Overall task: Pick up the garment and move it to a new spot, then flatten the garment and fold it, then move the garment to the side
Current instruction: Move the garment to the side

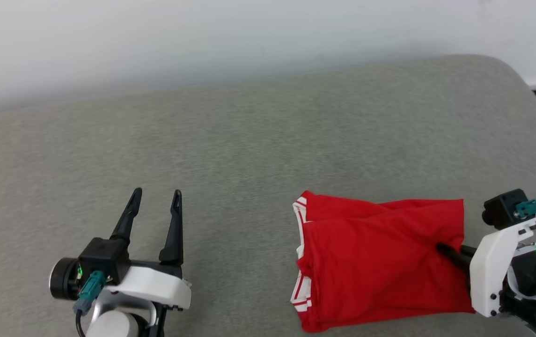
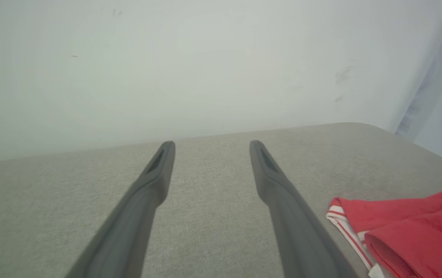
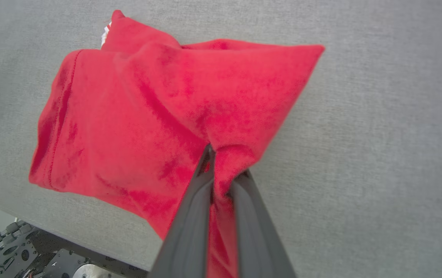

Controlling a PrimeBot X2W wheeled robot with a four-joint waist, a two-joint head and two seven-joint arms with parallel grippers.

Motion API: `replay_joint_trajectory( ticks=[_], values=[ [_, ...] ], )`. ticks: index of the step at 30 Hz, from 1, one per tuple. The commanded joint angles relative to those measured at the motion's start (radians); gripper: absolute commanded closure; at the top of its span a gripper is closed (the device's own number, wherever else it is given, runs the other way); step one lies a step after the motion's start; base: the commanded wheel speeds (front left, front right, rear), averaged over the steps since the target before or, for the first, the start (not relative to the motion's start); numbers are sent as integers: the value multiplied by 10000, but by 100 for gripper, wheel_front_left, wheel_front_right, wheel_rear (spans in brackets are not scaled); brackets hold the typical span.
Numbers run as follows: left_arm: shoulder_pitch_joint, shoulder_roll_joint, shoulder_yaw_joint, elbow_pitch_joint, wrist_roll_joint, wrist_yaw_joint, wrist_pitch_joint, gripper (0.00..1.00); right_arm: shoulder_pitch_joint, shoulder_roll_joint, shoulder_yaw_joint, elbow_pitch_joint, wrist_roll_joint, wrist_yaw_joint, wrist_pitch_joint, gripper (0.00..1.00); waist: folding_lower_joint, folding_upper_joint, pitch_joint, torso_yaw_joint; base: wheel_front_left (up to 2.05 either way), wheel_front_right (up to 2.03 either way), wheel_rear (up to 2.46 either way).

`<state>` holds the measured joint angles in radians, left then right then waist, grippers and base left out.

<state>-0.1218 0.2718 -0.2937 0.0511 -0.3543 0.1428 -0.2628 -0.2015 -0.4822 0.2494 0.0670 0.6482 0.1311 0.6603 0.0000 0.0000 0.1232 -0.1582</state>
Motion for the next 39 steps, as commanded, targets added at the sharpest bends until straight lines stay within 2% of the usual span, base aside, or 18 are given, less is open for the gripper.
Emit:
replay_joint_trajectory(
  ticks=[1, 6, 11, 17, 25, 29, 35, 36, 37, 38, 39],
  values=[
    [-184, 54, -34, -57, 76, -20, -11, 0, -68, 15, -78, 18, -48, -8, -8, 100, 0, 0, 283, -721, 0, 0, 0],
    [-645, 226, -150, -320, 287, -83, 142, 0, -490, 123, -573, 308, -155, -8, -180, 100, 0, 0, 995, -1496, 0, 0, 0],
    [-1261, 370, -332, -764, 526, -185, 391, 0, -1302, 101, -1055, 997, -517, -9, -633, 100, 0, 0, 1973, -1871, 0, 0, 0],
    [-2171, 636, -581, -1367, 936, -377, 790, 0, -2670, -364, -2076, 2164, -1288, -9, -1034, 100, 0, 0, 3226, -1753, 0, 0, 0],
    [-3129, 850, -812, -1990, 1322, -593, 1167, 0, -4264, -827, -3966, 3872, -2424, -9, -1546, 100, 0, 0, 4456, -1407, 0, 0, 0],
    [-3450, 881, -898, -2161, 1382, -682, 1229, 0, -4949, -668, -4842, 4567, -2859, -9, -2160, 100, 0, 0, 4887, -1278, 0, 0, 0],
    [-3775, 934, -955, -2088, 1454, -727, 1178, 0, -5419, -303, -5580, 5665, -3837, -9, -3202, 100, 0, 0, 5176, -1097, 0, 0, 0],
    [-3802, 937, -966, -2071, 1456, -739, 1171, 0, -5474, -273, -5689, 5776, -4030, -9, -3472, 86, 0, 0, 5194, -1068, 0, 0, 0],
    [-3814, 938, -982, -2047, 1456, -744, 1151, 0, -5522, -142, -5873, 5984, -4160, -11, -3661, 51, 0, 0, 5195, -1046, 0, 0, 0],
    [-3810, 939, -985, -2030, 1449, -742, 1126, 0, -5520, -73, -5938, 6125, -4409, -9, -3847, 0, 0, 0, 5184, -1030, 0, 0, 0],
    [-3807, 936, -984, -2008, 1435, -730, 1110, 0, -5592, -33, -6065, 6201, -4576, -9, -4134, 0, 0, 0, 5168, -1017, 0, 0, 0]
  ],
)
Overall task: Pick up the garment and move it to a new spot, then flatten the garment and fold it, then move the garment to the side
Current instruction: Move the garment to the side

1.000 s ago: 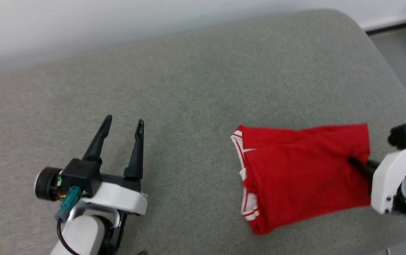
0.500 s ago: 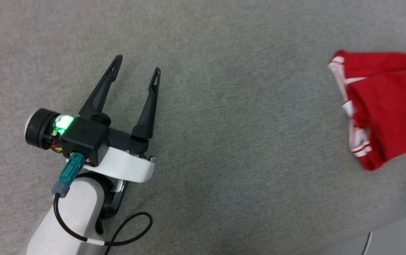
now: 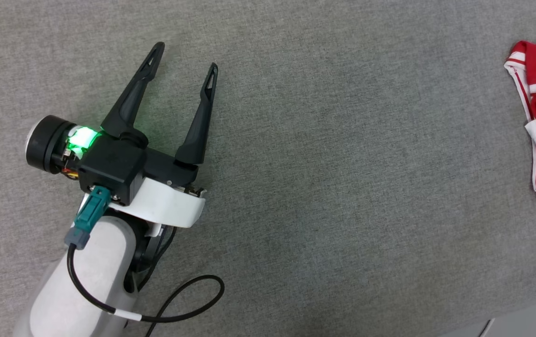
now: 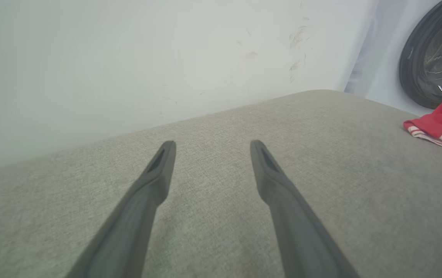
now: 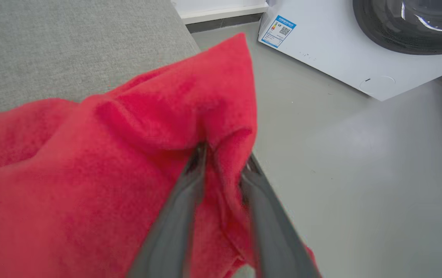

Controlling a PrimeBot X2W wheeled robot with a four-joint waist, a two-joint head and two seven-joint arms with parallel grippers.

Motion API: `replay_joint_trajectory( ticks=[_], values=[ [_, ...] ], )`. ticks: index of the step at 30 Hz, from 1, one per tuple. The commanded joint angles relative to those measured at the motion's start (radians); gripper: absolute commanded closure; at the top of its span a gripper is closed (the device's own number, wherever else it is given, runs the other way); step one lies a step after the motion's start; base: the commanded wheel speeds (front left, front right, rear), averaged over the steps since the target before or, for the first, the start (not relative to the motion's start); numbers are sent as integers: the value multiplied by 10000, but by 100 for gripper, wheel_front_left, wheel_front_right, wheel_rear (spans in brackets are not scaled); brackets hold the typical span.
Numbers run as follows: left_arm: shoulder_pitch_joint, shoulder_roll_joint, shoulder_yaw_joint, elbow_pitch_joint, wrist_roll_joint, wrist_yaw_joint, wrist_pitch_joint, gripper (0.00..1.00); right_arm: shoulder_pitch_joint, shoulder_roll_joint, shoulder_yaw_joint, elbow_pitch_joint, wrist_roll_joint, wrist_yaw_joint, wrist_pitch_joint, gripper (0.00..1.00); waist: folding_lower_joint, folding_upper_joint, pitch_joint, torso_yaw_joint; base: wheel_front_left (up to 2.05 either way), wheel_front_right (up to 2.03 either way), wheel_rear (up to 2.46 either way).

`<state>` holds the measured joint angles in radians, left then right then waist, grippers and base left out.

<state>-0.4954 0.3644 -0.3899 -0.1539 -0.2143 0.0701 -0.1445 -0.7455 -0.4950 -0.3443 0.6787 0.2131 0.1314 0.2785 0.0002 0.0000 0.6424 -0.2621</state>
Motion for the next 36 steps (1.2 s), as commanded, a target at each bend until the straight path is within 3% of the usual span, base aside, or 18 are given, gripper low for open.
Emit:
replay_joint_trajectory(
  ticks=[1, 8, 17, 24, 36],
  values=[
    [-62, -2, -32, 70, 16, 4, -100, 0, -210, 141, -256, 186, -423, -15, -537, 0, -2, 0, -58, 38, 0, 0, 0],
    [260, -140, -70, 411, -193, 100, -337, 0, -177, 524, -906, 185, -1765, -13, -2405, 0, -2, 0, -696, 142, 0, 0, 0],
    [1112, -506, 16, 1203, -690, 337, -775, 0, 1003, 1339, -581, -460, -1749, -15, -3867, 0, -2, 0, -2266, 431, 0, 0, 0],
    [2119, -789, 213, 1855, -1164, 569, -1003, 0, 2733, 2051, 305, -1574, -982, -13, -4250, 0, -2, 0, -3637, 894, 0, 0, 0],
    [3427, -1063, 665, 2719, -1678, 837, -1171, 0, 5571, 2844, 1580, -3883, -317, -13, -3926, 0, -2, 0, -5181, 1923, 0, 0, 0]
  ],
)
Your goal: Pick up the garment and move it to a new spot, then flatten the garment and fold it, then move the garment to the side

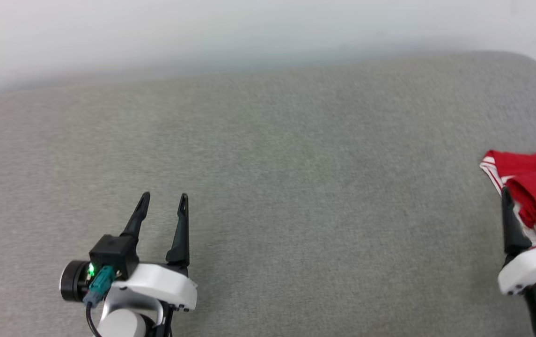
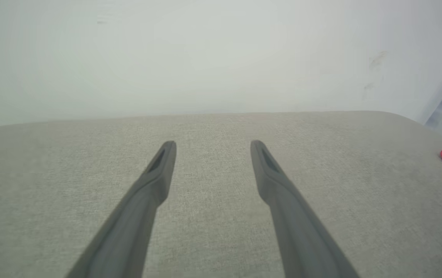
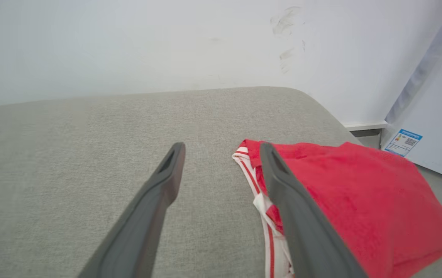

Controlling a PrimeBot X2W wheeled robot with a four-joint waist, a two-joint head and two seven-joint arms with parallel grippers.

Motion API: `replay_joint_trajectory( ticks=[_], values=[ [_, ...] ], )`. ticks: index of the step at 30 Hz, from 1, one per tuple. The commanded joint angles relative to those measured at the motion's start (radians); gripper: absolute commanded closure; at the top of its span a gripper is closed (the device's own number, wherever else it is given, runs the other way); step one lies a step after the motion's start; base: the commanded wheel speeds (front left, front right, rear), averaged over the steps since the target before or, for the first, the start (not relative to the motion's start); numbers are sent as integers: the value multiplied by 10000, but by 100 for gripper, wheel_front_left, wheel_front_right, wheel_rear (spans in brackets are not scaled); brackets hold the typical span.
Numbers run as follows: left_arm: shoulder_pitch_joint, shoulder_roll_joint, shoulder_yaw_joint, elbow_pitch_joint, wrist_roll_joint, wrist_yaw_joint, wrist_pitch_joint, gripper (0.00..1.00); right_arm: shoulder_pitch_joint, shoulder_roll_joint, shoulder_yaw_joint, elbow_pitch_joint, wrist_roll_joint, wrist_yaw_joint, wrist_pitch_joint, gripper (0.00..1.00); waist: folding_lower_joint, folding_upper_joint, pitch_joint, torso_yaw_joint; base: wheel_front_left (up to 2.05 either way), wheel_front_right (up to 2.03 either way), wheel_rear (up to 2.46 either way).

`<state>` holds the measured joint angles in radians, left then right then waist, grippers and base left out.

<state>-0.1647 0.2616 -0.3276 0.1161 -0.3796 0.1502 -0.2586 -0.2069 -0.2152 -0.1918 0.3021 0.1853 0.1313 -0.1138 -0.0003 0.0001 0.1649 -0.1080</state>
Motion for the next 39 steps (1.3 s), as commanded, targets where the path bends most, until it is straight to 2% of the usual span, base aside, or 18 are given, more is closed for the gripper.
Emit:
replay_joint_trajectory(
  ticks=[1, 9, 22, 39],
  values=[
    [218, -58, 63, 93, -44, 38, -42, 0, 404, 123, 123, -291, -32, -11, 30, 0, 3, -1, -566, 483, 0, 0, 0],
    [963, -32, 385, 399, -176, 58, -74, 0, 1921, 828, 595, -1909, -139, -10, 448, 0, 3, -1, -1456, 1046, 0, 0, 0],
    [1652, -85, 586, 356, 22, -87, -82, 0, 3309, 1407, 1052, -4049, -378, -10, 1240, 0, 3, -1, -1936, 1011, 0, 0, 0],
    [1464, -218, 830, 543, 266, -416, -75, 0, 3183, 1390, 1117, -4128, -378, -10, 1306, 0, 3, -1, -1892, 972, 0, 0, 0]
  ],
)
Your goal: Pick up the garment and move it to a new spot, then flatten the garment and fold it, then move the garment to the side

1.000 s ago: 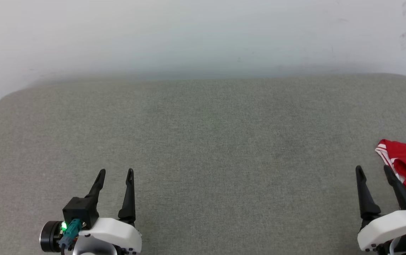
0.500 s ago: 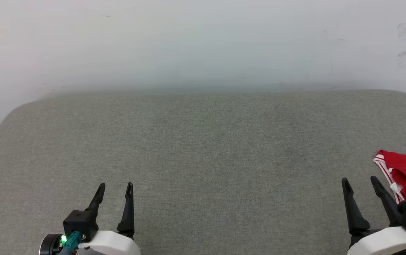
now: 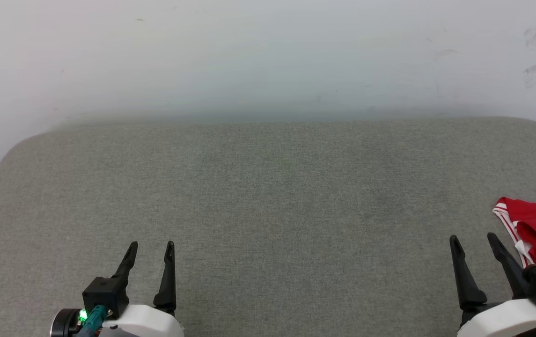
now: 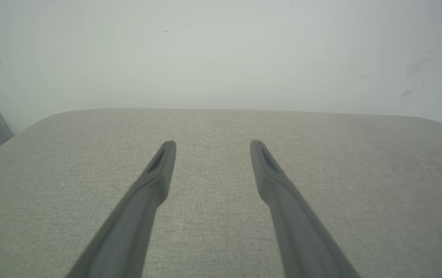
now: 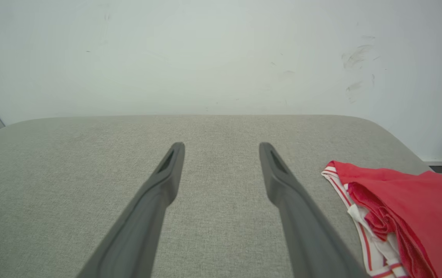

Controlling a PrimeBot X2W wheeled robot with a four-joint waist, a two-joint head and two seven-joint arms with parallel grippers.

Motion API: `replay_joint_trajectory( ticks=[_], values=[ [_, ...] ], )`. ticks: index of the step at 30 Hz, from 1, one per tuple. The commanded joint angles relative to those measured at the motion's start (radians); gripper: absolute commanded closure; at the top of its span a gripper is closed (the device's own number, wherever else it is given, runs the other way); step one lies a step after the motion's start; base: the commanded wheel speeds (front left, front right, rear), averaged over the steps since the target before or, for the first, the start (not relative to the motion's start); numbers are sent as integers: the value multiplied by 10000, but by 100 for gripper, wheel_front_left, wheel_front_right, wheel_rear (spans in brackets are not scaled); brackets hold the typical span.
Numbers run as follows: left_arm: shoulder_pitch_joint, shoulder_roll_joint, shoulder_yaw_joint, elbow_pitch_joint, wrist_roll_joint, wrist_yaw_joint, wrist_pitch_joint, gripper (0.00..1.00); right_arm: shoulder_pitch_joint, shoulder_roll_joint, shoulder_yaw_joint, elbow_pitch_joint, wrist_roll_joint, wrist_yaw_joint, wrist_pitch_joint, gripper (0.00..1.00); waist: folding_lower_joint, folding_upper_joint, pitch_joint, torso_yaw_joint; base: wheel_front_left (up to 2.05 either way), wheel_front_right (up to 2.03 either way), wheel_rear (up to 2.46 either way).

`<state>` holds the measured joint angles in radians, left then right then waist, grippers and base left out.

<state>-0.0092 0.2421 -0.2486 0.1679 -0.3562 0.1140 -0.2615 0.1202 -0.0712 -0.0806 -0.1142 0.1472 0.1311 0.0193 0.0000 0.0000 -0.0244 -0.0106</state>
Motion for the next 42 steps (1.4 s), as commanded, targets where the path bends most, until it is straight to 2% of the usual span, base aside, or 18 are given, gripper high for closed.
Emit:
replay_joint_trajectory(
  ticks=[1, 4, 5, 10, 17, 42],
  values=[
    [-96, -36, 53, 31, 58, -64, -46, 0, -94, -54, 6, 54, 16, -8, -38, 0, 0, 0, 2, -3, 0, 0, 0],
    [-114, -122, 98, 56, 134, -98, -46, 0, -187, -148, 24, 105, 17, -8, -65, 0, 0, 0, 19, -22, 0, 0, 0],
    [-116, -159, 100, 50, 137, -121, -46, 100, -188, -164, 27, 109, 24, -8, -68, 100, 0, 0, 24, -22, 0, 0, 0],
    [77, -202, 81, 230, -136, -128, 97, 100, -63, -71, -4, 397, 251, 0, 17, 100, 1, 0, 27, -24, 0, 0, 0],
    [-60, -389, 477, 300, -1536, -385, 505, 100, -326, -41, -55, 748, 1871, 0, 139, 100, 1, 0, 42, -15, 0, 0, 0],
    [-390, -853, 1468, 437, -4954, -1032, 1517, 100, -962, 36, -132, 1602, 5839, -2, 379, 100, 1, 0, 91, 10, 0, 0, 0]
  ],
)
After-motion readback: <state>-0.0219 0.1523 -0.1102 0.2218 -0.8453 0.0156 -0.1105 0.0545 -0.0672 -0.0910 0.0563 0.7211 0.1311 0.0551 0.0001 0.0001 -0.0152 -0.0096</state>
